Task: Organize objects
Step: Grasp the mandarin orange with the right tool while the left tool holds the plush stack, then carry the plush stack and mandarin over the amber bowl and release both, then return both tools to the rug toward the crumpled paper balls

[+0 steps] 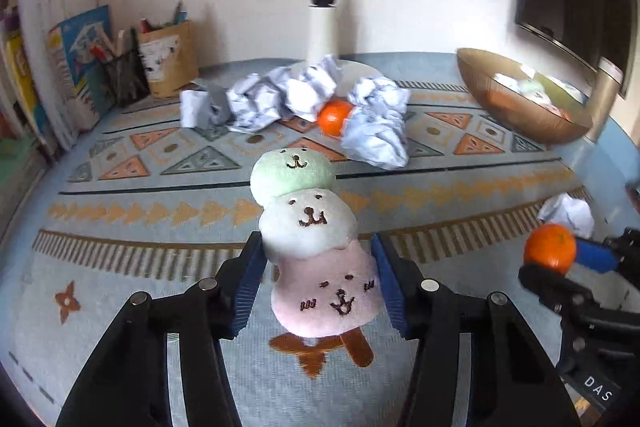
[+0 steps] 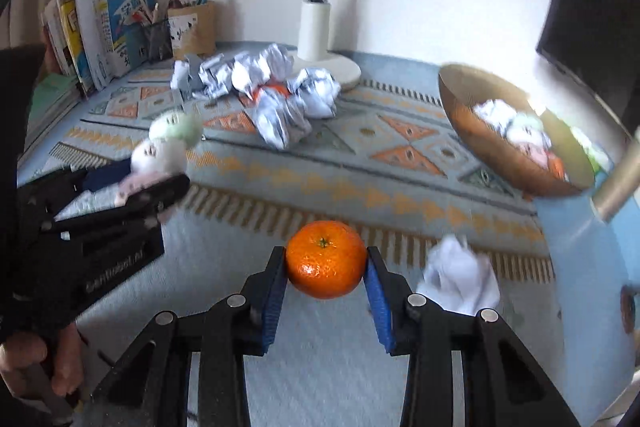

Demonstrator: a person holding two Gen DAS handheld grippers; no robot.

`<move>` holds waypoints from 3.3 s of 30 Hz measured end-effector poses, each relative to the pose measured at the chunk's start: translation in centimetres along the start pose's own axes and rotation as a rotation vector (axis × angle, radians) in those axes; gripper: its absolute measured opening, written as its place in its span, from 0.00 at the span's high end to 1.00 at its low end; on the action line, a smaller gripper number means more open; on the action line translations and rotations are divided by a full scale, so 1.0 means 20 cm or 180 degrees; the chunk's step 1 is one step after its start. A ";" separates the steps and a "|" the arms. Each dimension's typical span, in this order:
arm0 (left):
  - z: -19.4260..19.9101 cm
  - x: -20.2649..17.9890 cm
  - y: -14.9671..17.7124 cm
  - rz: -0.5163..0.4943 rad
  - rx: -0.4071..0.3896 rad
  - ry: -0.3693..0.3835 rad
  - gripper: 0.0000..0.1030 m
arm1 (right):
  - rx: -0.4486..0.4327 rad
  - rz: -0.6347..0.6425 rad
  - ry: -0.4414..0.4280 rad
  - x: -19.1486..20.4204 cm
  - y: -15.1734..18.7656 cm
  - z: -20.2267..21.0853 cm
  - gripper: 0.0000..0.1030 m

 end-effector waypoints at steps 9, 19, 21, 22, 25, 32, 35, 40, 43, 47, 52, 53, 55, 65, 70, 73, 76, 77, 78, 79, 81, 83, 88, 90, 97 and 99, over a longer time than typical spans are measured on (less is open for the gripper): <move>-0.07 0.00 0.03 0.0064 0.0247 0.0078 0.50 | 0.0211 -0.0672 -0.0719 -0.15 0.17 -0.07 0.63; -0.05 -0.02 0.03 -0.0053 0.0197 -0.0071 0.50 | 0.0119 -0.0458 -0.0559 -0.12 0.15 -0.05 0.64; 0.00 -0.07 -0.01 -0.0156 0.0098 -0.0045 0.50 | 0.0044 -0.0432 -0.0615 -0.13 0.13 0.00 0.64; 0.03 -0.10 -0.05 -0.0198 0.0048 0.0000 0.50 | -0.0018 -0.0430 -0.0669 -0.13 0.11 0.05 0.64; 0.15 -0.26 -0.25 -0.0363 -0.0190 0.0178 0.50 | -0.0312 -0.0439 -0.0688 -0.22 0.00 0.22 0.64; 0.11 -0.71 -0.74 -0.0479 -0.0286 0.0975 0.50 | -0.1063 -0.0937 -0.0001 -0.86 -0.32 0.52 0.64; -0.03 -0.87 -0.85 -0.0405 -0.0128 0.1214 0.50 | -0.1027 -0.1231 0.0398 -1.18 -0.38 0.48 0.64; -0.23 -1.07 -0.93 -0.0429 0.0013 0.1386 0.50 | -0.0735 -0.1627 0.0151 -1.45 -0.46 0.25 0.64; -0.28 -1.14 -0.96 -0.0391 -0.0009 0.1473 0.40 | -0.0579 -0.1682 0.0084 -1.50 -0.52 0.11 0.63; -0.29 -1.09 -0.97 -0.0230 -0.0031 0.1435 0.11 | -0.0460 -0.1747 -0.0034 -1.56 -0.56 0.01 0.53; -0.20 -0.95 -0.93 -0.0150 -0.0048 0.1363 0.11 | -0.0557 -0.1704 -0.0003 -1.55 -0.49 0.07 0.39; -0.18 -0.90 -0.92 -0.0120 -0.0055 0.1346 0.11 | -0.0562 -0.1711 -0.0055 -1.53 -0.46 0.09 0.39; -0.10 -0.80 -0.87 -0.0040 -0.0099 0.1320 0.11 | -0.0586 -0.1716 -0.0162 -1.48 -0.43 0.13 0.39; 0.30 -0.04 -0.57 0.0608 -0.0517 0.0612 0.01 | -0.0602 -0.1260 -0.0398 -0.95 -0.30 0.28 0.37; 0.14 0.23 -0.29 0.0758 -0.0343 0.0216 0.01 | -0.0794 -0.1143 -0.0570 -0.77 -0.16 0.18 0.36; 0.05 0.28 -0.20 0.0778 -0.0297 0.0198 0.01 | -0.0755 -0.1237 -0.0841 -0.72 -0.08 0.08 0.35; -0.01 0.30 -0.16 0.0810 -0.0325 0.0101 0.01 | -0.0695 -0.1228 -0.0755 -0.71 -0.06 0.05 0.34; -0.03 0.31 -0.14 0.0820 -0.0296 0.0061 0.01 | -0.0709 -0.1209 -0.0727 -0.71 -0.07 0.05 0.31; -0.04 0.31 -0.13 0.0829 -0.0223 0.0040 0.01 | -0.0718 -0.1202 -0.0697 -0.71 -0.07 0.04 0.20; -0.05 0.31 -0.13 0.0805 -0.0215 0.0055 0.01 | -0.0698 -0.1222 -0.0637 -0.72 -0.07 0.03 0.11; -0.03 0.30 -0.13 0.0738 -0.0256 0.0061 0.01 | -0.0677 -0.1235 -0.0615 -0.72 -0.07 0.01 0.10; -0.01 0.28 -0.12 0.0686 -0.0295 0.0059 0.01 | -0.0670 -0.1266 -0.0576 -0.73 -0.07 0.00 0.10; -0.03 0.26 -0.12 0.0626 -0.0234 0.0002 0.01 | -0.0686 -0.1296 -0.0593 -0.75 -0.06 0.02 0.09; -0.04 0.26 -0.12 0.0624 -0.0205 -0.0007 0.01 | -0.0688 -0.1282 -0.0597 -0.75 -0.06 0.02 0.07; -0.06 0.23 -0.11 0.0547 -0.0133 0.0022 0.01 | -0.0686 -0.1205 -0.0514 -0.73 -0.06 0.02 0.04; -0.05 0.23 -0.11 0.0548 -0.0132 0.0029 0.01 | -0.0674 -0.1174 -0.0485 -0.72 -0.06 0.01 0.04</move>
Point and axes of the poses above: each gripper's, at about its wrist camera, not at the fingertips, and z roughly against the way its jaws point, x to its left, y to its underside, the point moved 8 cm from there along -z, roughly the way its jaws point, and after that the axes turned 3 degrees about x, right-handed, at the moved point
